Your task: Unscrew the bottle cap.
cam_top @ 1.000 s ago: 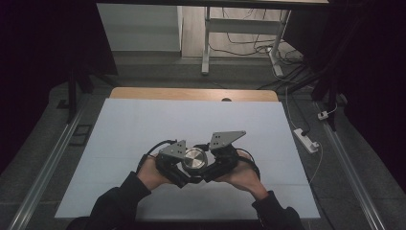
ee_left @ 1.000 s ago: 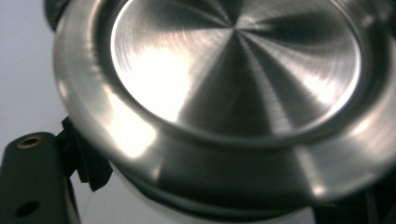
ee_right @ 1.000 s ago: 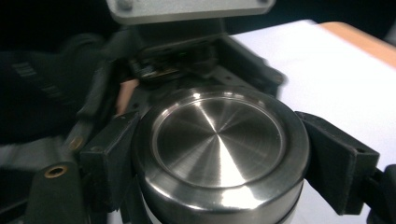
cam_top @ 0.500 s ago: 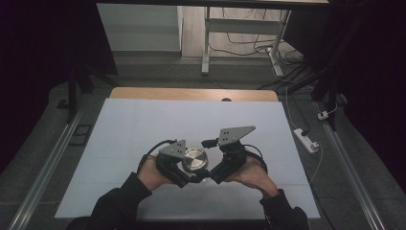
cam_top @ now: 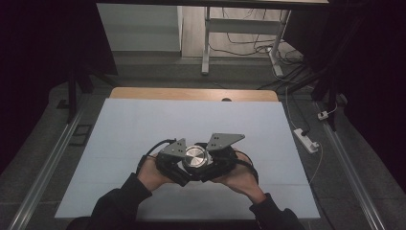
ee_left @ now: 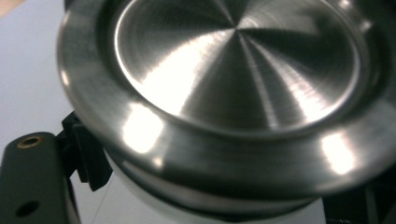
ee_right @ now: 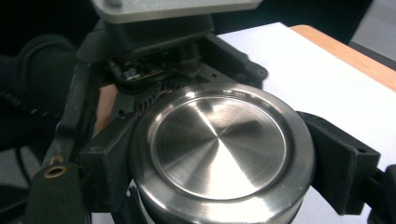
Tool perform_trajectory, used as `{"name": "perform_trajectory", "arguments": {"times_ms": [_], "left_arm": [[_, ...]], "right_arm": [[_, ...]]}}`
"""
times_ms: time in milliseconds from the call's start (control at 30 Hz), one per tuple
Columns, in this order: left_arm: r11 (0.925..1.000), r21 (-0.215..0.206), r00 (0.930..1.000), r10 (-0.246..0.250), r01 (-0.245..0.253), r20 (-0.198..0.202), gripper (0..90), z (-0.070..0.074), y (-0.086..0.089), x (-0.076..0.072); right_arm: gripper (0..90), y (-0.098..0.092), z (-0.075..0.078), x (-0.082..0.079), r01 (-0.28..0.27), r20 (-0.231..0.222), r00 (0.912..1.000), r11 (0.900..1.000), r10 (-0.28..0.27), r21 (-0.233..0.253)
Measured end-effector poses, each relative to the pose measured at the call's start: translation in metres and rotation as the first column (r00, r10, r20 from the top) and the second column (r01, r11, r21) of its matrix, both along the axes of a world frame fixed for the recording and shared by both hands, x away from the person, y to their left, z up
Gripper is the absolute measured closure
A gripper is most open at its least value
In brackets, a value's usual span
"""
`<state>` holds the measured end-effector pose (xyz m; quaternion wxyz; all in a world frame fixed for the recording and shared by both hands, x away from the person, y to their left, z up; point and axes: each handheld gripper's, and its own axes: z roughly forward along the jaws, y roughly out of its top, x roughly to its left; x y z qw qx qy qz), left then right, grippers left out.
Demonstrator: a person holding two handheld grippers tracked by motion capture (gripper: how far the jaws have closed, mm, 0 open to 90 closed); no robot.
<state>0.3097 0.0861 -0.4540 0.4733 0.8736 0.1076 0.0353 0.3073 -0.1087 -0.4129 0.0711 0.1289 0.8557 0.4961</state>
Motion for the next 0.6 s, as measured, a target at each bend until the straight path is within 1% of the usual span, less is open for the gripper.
{"name": "perform_trajectory", "arguments": {"times_ms": [33, 67, 167, 300, 367, 433, 533, 600], "left_arm": [[1.0, 0.0, 1.0, 0.0, 0.0, 0.0, 14.9, 0.0, 0.0, 0.0], [0.9989, -0.016, 0.999, -0.043, 0.043, -0.012, 14.9, -0.0004, 0.0004, -0.0005], [0.9953, -0.025, 0.9954, -0.094, 0.094, -0.016, 14.9, -0.0006, 0.0011, -0.0007], [0.9895, -0.032, 0.9898, -0.142, 0.141, -0.016, 14.9, -0.0012, 0.0022, -0.0011], [0.9858, -0.034, 0.9862, -0.165, 0.164, -0.014, 14.9, -0.0009, 0.0027, -0.0017], [0.9804, -0.039, 0.981, -0.194, 0.193, -0.013, 14.9, -0.0006, 0.0031, -0.0023], [0.9702, -0.045, 0.9709, -0.239, 0.238, -0.013, 14.9, -0.0007, 0.0036, -0.0032], [0.9613, -0.048, 0.9621, -0.272, 0.271, -0.013, 14.9, -0.0013, 0.0034, -0.004]], "right_arm": [[18.5, -0.0005, 0.0007, -0.0002, -0.018, -0.007, 0.9998, 1.0, 0.018, 0.0], [18.5, -0.0019, 0.0015, 0.0002, -0.044, -0.022, 0.9988, 0.999, 0.044, 0.0], [18.6, -0.0039, 0.0018, 0.0011, -0.095, -0.048, 0.9942, 0.995, 0.096, 0.017], [18.6, -0.0045, 0.0018, 0.0008, -0.144, -0.055, 0.9879, 0.989, 0.145, 0.021], [18.6, -0.005, 0.0018, 0.0005, -0.166, -0.049, 0.9848, 0.986, 0.167, 0.026], [18.7, -0.0054, 0.0025, -0.0003, -0.187, -0.052, 0.9807, 0.982, 0.188, 0.026], [18.7, -0.0055, 0.0026, -0.0014, -0.231, -0.055, 0.9708, 0.972, 0.233, 0.039], [18.7, -0.0055, 0.0025, -0.0021, -0.263, -0.053, 0.9628, 0.964, 0.265, 0.04]]}}
